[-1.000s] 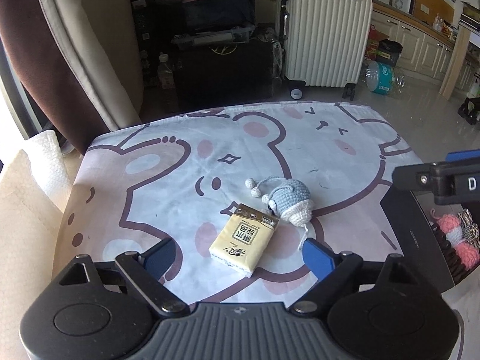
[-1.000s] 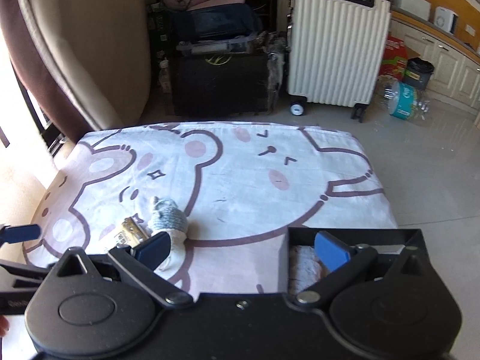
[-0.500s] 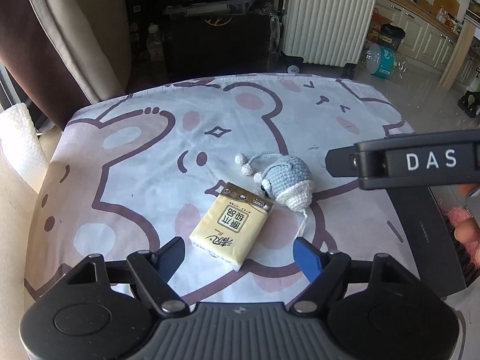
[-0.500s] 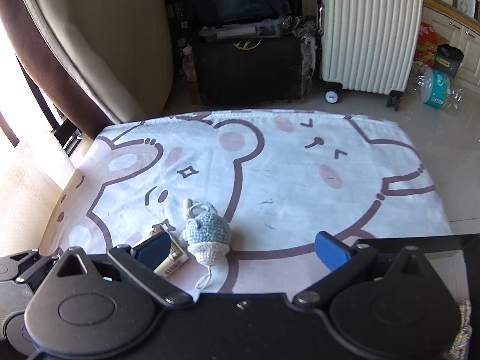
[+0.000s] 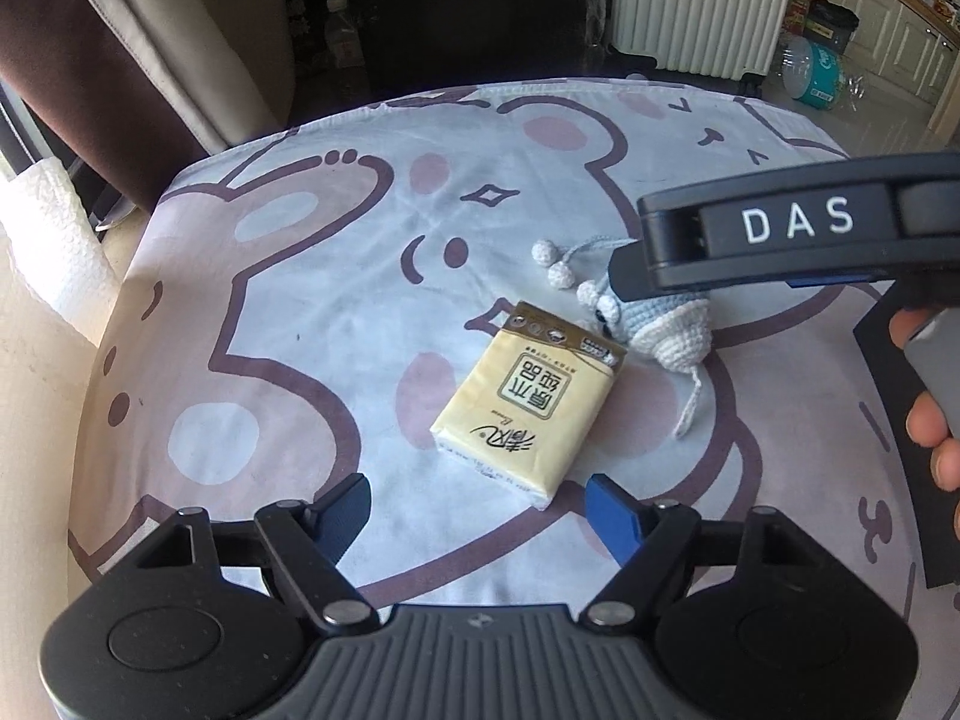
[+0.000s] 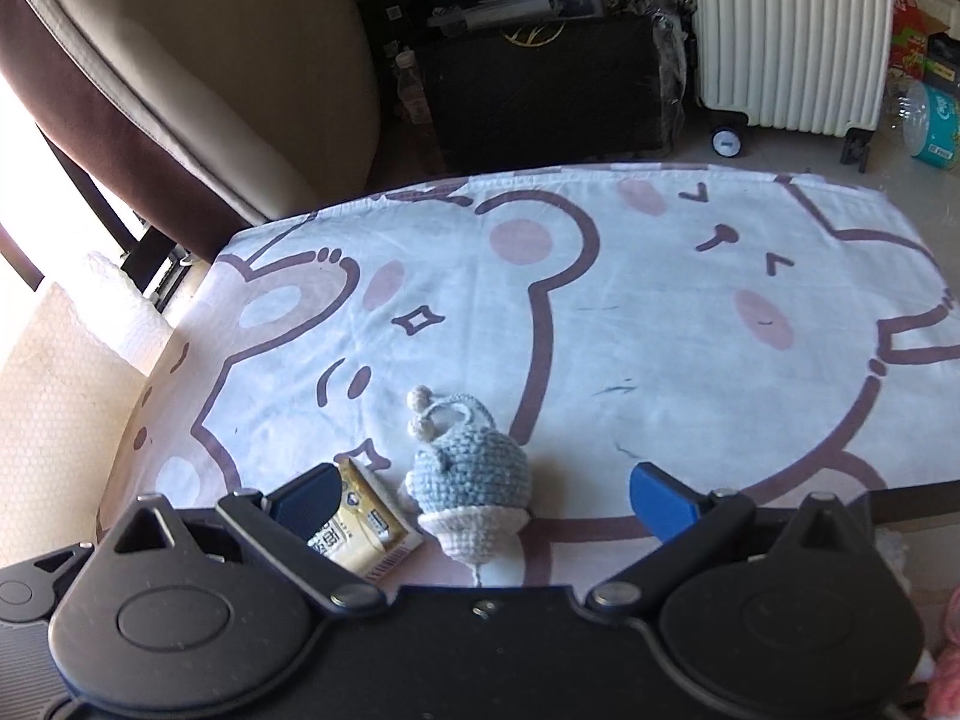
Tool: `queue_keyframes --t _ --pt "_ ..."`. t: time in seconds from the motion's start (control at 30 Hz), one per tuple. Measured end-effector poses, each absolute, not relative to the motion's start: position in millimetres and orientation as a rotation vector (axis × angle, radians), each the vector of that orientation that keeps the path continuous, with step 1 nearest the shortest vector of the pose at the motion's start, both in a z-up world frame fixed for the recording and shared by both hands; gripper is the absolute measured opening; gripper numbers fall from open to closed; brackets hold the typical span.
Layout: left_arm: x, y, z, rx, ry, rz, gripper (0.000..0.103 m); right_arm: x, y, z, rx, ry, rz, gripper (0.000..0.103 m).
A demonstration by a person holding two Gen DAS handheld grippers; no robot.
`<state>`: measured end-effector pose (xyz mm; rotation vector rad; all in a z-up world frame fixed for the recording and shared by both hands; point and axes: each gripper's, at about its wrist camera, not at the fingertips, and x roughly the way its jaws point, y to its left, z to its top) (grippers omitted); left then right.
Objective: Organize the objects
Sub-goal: 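Reach the right tool to the grey knitted mouse while the left tool approaches the yellow tissue pack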
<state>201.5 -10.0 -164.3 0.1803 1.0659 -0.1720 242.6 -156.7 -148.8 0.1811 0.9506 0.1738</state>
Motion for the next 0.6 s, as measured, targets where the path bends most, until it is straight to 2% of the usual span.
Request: queue_keyframes --t 0.1,0.2,0.3,0.43,0.6 --pt "205.5 -3.6 -167.1 0.167 1.069 -0.141 0.079 248.5 -152.4 -156.1 0.165 0.958 0.161 0.102" --pt "208.7 2.8 -170.1 0.157 1.074 -0.111 0.079 253.0 -147.3 -160.5 0.098 0.948 0.131 0.094" --pt "212.4 9.0 -173.7 0.166 1.080 -0.065 0.079 258.4 -147.6 -167.3 0.138 0.978 0.170 0.093" --pt "217.0 18.8 -175.3 0.146 1.076 -0.009 0.079 262.8 -145.0 -174.2 0.143 1.001 0.172 0.078" --pt "220.1 24.6 -174.1 0.112 1.093 0.004 0.080 265.1 -145.6 -181.6 0.155 1.020 0.188 0.070"
